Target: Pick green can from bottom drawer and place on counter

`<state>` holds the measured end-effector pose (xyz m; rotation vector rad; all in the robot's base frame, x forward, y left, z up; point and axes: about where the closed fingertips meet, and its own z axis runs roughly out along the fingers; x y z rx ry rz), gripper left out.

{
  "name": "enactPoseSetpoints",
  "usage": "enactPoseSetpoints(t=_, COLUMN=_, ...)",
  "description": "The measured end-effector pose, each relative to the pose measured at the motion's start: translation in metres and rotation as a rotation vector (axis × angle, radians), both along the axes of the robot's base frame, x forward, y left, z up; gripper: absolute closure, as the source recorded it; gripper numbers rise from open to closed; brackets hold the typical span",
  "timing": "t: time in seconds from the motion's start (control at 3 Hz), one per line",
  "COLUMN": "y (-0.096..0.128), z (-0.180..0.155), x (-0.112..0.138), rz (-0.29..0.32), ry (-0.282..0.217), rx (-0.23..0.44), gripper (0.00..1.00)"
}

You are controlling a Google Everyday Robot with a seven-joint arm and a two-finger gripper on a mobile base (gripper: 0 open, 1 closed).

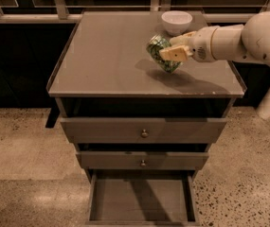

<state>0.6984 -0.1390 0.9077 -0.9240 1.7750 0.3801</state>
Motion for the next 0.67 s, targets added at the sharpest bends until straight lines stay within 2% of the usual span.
enactPoseSetpoints(t=0.33, y=0.0000, z=0.0000, x=0.0000, rz=0.000, ry=0.000, rx=0.000, gripper=0.11)
enactPoseSetpoints(t=0.67, y=0.0001, z=0.0000, x=0.0000, rz=0.000, ry=0.000, rx=0.000, gripper=0.00)
